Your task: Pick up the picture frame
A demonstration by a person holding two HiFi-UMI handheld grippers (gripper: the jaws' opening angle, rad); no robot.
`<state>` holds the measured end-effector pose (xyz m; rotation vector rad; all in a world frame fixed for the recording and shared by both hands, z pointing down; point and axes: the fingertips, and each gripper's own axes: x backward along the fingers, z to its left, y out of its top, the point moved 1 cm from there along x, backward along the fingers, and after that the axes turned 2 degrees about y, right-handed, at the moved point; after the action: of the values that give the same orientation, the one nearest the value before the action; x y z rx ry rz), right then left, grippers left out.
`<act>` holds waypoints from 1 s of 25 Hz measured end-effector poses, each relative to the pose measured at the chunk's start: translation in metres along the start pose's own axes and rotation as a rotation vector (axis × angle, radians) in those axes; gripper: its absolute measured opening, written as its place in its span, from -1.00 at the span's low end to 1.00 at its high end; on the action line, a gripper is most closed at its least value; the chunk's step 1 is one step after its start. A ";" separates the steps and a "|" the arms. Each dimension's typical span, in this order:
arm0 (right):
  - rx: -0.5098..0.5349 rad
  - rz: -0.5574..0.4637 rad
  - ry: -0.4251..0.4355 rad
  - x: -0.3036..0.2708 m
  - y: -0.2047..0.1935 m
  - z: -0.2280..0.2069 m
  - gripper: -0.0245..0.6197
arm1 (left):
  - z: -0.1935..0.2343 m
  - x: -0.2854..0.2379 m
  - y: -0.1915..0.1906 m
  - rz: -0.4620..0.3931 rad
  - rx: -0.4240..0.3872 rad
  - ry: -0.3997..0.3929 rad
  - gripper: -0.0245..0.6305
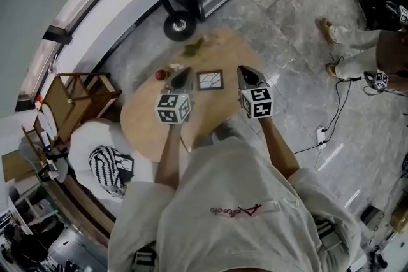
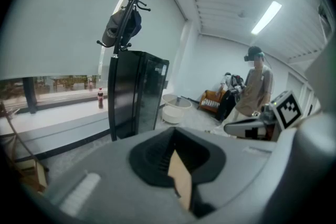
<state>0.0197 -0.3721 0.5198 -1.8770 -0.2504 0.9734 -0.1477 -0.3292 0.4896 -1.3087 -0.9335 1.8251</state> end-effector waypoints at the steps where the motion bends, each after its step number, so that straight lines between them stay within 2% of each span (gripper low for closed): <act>1: -0.002 0.004 -0.005 -0.002 -0.003 0.000 -0.91 | 0.004 -0.001 -0.002 0.003 0.002 -0.002 -0.93; 25: -0.065 0.124 -0.049 -0.082 -0.079 0.009 -0.91 | 0.081 -0.043 -0.097 0.151 0.082 -0.025 -0.93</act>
<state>-0.0230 -0.3707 0.6259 -1.9476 -0.1990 1.1078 -0.2025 -0.3296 0.6114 -1.3395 -0.7824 1.9768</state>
